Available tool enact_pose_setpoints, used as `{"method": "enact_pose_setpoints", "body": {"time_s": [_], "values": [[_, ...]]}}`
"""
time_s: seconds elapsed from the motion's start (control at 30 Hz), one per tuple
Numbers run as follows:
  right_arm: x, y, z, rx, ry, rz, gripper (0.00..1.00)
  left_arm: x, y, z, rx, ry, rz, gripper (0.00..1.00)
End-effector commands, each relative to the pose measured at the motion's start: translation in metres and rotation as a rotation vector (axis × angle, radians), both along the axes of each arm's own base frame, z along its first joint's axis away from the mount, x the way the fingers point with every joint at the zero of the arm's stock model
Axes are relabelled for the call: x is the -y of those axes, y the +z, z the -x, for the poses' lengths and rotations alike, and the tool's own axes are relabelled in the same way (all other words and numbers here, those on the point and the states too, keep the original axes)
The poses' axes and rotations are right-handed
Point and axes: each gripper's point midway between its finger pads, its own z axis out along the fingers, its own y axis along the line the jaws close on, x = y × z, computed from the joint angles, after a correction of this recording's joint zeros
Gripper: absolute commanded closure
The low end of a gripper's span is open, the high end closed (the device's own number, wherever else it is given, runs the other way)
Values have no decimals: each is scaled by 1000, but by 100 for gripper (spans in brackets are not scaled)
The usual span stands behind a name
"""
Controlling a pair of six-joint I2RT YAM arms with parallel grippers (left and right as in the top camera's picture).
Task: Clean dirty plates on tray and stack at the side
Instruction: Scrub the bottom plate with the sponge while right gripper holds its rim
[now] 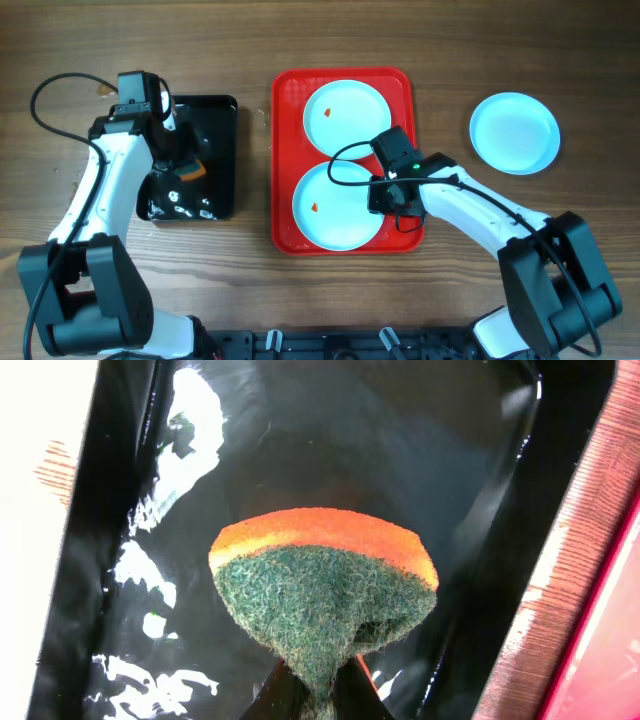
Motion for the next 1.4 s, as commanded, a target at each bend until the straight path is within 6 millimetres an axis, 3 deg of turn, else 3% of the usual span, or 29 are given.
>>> {"method": "enact_pose_setpoints", "body": {"time_s": [0.0,0.17,0.23,0.3,0.4,0.43,0.47,0.57,0.7,0.83,0.93,1.13,1.37], "values": [[1,-3,2,-8,0,3,60,16,-4,-1,-4,-61,10,96],[1,-3,2,-8,0,3,60,60,-2,0,0,-167,93,96],[1,-3,2,-8,0,3,60,107,8,1,15,-265,216,96],[1,-3,2,-8,0,3,60,142,16,4,16,-288,265,96],[1,-3,2,-8,0,3,60,188,17,16,-4,-304,306,96],[1,-3,2,-8,0,3,60,220,17,27,-14,-326,330,96],[1,-3,2,-8,-1,3,60,235,19,33,-13,-353,339,96],[1,-3,2,-8,0,3,60,270,17,47,-17,-386,357,96],[1,-3,2,-8,0,3,60,297,-3,64,-71,-361,347,96],[1,-3,2,-8,0,3,60,311,-38,72,-138,-360,328,96],[1,-3,2,-9,0,3,60,310,-48,74,-162,-339,316,96],[1,-3,2,-8,0,3,60,287,-60,80,-197,-303,203,96],[1,-3,2,-9,0,3,61,267,-91,88,-261,-275,105,96]]}}
